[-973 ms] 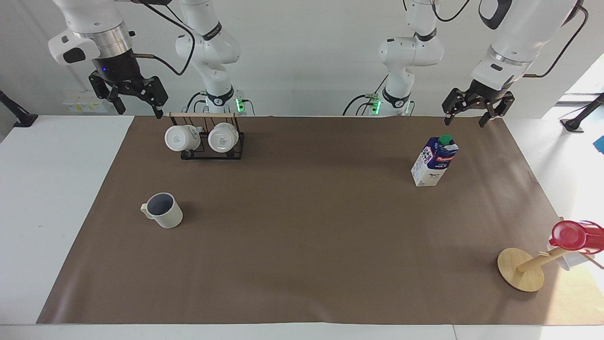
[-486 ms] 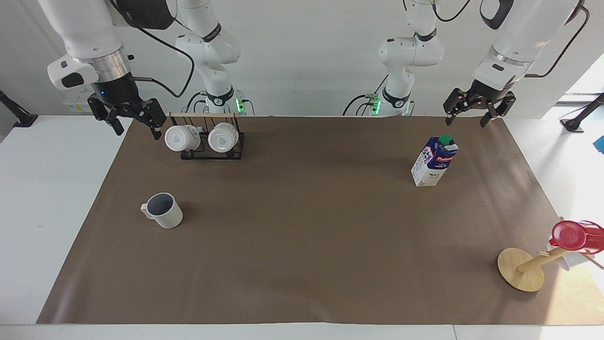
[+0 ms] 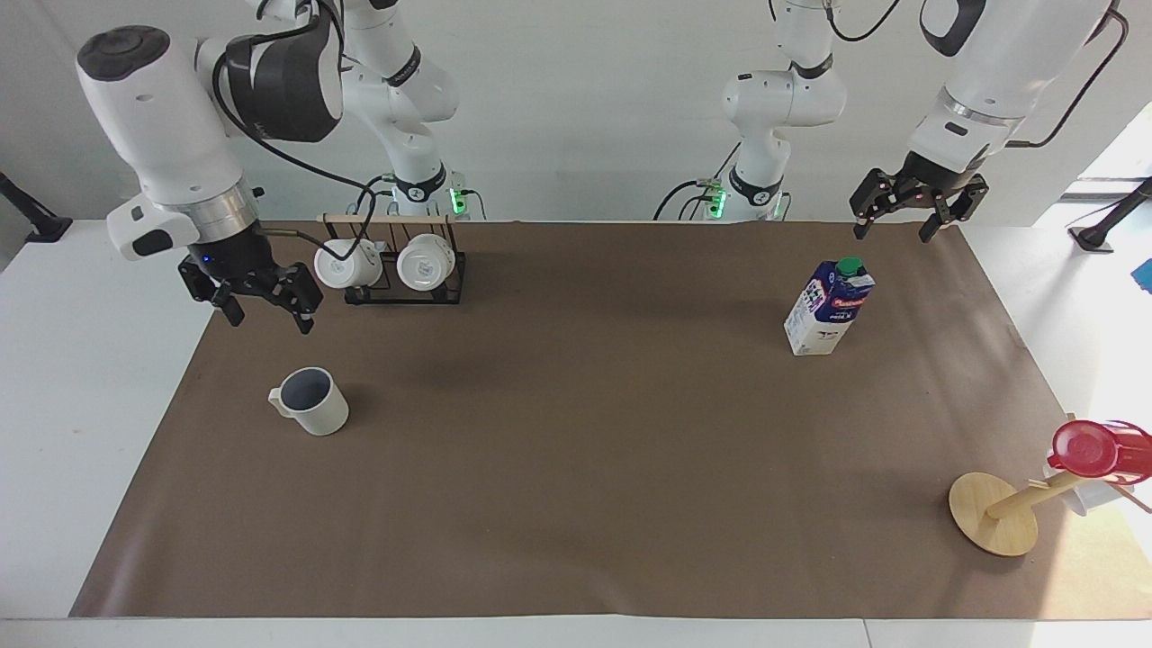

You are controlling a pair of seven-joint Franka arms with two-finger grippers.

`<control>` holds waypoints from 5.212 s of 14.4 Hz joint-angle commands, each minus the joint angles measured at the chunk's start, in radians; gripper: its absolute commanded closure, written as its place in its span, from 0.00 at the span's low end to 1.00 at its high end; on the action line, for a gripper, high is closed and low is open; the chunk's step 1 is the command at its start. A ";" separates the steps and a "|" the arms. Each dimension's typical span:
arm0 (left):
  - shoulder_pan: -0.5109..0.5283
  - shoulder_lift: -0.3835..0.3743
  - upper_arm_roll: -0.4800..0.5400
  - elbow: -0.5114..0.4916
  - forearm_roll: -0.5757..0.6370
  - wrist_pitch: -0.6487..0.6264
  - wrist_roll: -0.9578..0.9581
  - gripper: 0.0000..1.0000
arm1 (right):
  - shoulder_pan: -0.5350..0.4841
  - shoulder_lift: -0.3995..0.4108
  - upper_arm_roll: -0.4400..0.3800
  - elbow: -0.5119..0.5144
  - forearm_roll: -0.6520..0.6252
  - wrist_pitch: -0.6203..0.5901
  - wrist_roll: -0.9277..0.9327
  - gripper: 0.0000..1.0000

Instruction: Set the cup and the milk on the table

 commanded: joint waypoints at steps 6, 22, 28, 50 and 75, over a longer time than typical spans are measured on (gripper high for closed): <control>0.009 -0.004 -0.001 0.013 -0.010 -0.024 -0.004 0.00 | -0.002 0.107 0.003 -0.029 0.000 0.169 -0.024 0.00; 0.009 -0.004 0.002 0.013 -0.008 -0.020 -0.004 0.00 | -0.030 0.034 0.003 -0.442 -0.006 0.457 -0.096 0.00; 0.009 -0.004 0.002 0.013 -0.008 -0.025 -0.002 0.00 | -0.030 0.075 0.003 -0.458 -0.006 0.507 -0.107 0.00; 0.007 -0.007 0.000 0.010 -0.008 -0.024 -0.002 0.00 | 0.118 0.068 0.012 -0.352 -0.012 0.470 -0.031 1.00; 0.029 -0.054 0.002 -0.059 -0.007 -0.016 -0.002 0.00 | 0.635 0.055 0.015 -0.201 -0.112 0.214 0.670 1.00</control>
